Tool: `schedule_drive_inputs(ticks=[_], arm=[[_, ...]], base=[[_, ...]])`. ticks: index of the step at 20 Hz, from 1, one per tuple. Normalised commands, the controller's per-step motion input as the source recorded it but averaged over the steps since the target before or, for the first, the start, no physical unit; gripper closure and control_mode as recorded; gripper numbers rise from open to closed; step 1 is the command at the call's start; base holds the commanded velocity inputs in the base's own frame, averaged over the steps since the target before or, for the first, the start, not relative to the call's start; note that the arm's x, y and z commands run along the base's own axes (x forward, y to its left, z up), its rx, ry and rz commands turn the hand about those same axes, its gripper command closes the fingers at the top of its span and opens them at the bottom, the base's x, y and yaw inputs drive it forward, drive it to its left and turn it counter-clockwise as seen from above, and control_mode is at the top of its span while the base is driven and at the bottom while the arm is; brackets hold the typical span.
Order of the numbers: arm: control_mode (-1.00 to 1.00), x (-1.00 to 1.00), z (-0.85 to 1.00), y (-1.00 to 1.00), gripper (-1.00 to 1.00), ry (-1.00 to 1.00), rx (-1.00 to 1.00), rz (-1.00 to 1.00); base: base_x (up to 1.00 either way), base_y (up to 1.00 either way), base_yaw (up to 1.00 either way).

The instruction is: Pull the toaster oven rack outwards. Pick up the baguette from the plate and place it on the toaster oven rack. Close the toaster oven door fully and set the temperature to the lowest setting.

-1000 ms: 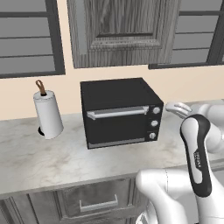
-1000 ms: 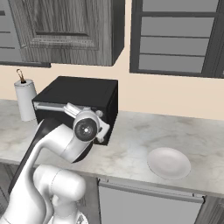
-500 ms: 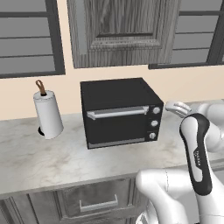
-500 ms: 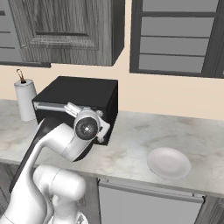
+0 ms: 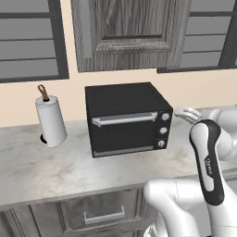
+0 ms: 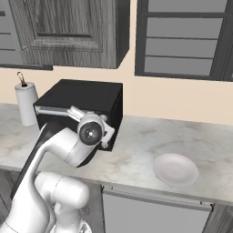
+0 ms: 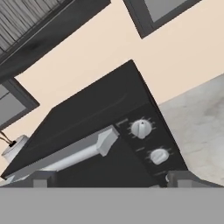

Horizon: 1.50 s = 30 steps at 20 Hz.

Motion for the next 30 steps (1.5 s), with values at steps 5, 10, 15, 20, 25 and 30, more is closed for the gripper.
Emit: schedule_drive_inputs(ticks=[5, 10, 15, 20, 25, 30], arm=[[-1.00, 0.14, -0.07, -0.07, -1.00, -0.04, 0.00, 0.00], [-1.00, 0.10, -0.19, -0.32, -1.00, -0.06, 0.00, 0.00], [-1.00, 0.14, -0.09, -0.15, -1.00, -0.05, 0.00, 0.00], [-1.00, 0.20, -0.08, 0.00, -1.00, -0.03, 0.00, 0.00], [-1.00, 0.06, -0.19, -0.13, -1.00, -0.09, -0.02, 0.00], [-1.00, 0.10, -0.17, -0.01, -1.00, -0.12, -0.04, -0.03]], base=[[0.00, 0.00, 0.00], [0.00, 0.00, 0.00], [0.00, 0.00, 0.00], [0.00, 0.00, 0.00], [0.00, 0.00, 0.00], [0.00, 0.00, 0.00]])
